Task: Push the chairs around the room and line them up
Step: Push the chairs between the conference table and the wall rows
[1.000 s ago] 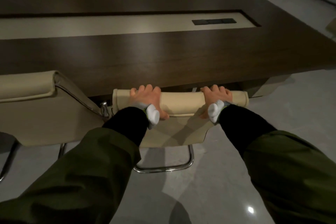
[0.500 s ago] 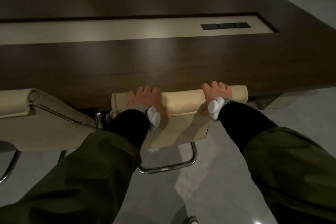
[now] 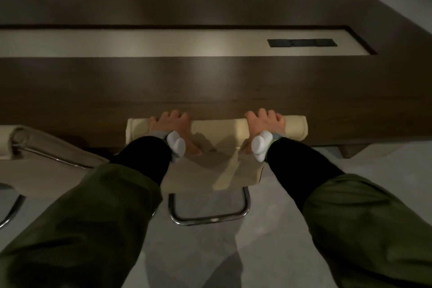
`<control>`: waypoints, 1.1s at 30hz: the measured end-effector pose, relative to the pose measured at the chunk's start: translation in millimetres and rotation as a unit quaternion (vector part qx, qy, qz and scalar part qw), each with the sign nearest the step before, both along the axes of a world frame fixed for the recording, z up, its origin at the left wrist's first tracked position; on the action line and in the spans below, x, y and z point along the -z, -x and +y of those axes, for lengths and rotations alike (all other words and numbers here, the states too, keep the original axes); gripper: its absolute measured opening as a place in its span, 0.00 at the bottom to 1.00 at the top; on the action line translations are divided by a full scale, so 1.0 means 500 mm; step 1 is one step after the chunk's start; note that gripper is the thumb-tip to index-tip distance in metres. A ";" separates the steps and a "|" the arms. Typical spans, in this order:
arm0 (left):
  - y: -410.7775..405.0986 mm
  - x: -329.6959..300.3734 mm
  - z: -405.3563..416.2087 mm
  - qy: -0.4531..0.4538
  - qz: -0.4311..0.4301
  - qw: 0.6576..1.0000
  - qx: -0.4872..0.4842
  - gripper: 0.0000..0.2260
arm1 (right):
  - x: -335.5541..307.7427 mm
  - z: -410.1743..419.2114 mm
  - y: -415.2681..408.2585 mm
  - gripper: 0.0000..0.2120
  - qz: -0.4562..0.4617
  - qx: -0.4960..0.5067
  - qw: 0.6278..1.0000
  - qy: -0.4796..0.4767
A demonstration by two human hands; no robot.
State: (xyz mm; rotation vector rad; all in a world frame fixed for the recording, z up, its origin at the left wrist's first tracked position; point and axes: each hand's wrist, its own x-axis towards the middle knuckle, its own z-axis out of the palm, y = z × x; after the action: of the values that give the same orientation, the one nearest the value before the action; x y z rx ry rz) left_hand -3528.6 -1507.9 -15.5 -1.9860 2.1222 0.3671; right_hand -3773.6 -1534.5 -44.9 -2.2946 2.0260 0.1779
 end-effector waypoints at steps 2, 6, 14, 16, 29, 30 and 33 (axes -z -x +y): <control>-0.026 0.004 -0.009 -0.003 -0.008 1.000 0.003 0.41 | 0.006 0.003 -0.030 0.31 -0.001 0.007 1.000 0.007; -0.068 0.006 -0.023 -0.005 -0.009 1.000 0.012 0.44 | 0.003 0.005 -0.061 0.22 -0.017 0.005 1.000 0.012; -0.071 0.010 -0.012 0.005 -0.025 1.000 0.016 0.40 | 0.004 0.019 -0.072 0.21 -0.006 0.020 1.000 0.019; -0.074 0.009 -0.015 0.006 -0.017 1.000 0.021 0.40 | 0.000 0.015 -0.071 0.23 -0.003 0.020 1.000 0.005; -0.070 -0.004 0.025 0.007 0.009 1.000 0.020 0.38 | -0.003 0.052 -0.052 0.29 -0.009 -0.008 1.000 0.014; -0.069 -0.005 0.024 0.001 0.010 1.000 0.018 0.38 | -0.004 0.056 -0.050 0.31 -0.013 -0.007 1.000 0.009; -0.071 -0.004 0.024 -0.006 0.015 1.000 0.018 0.38 | 0.001 0.078 -0.050 0.32 -0.019 -0.001 0.999 0.047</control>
State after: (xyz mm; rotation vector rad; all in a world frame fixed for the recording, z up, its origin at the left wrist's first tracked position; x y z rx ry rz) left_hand -3493.0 -1495.9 -13.7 -1.9461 2.1654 0.4054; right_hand -3748.6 -1495.6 -45.2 -2.3349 2.0561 0.0378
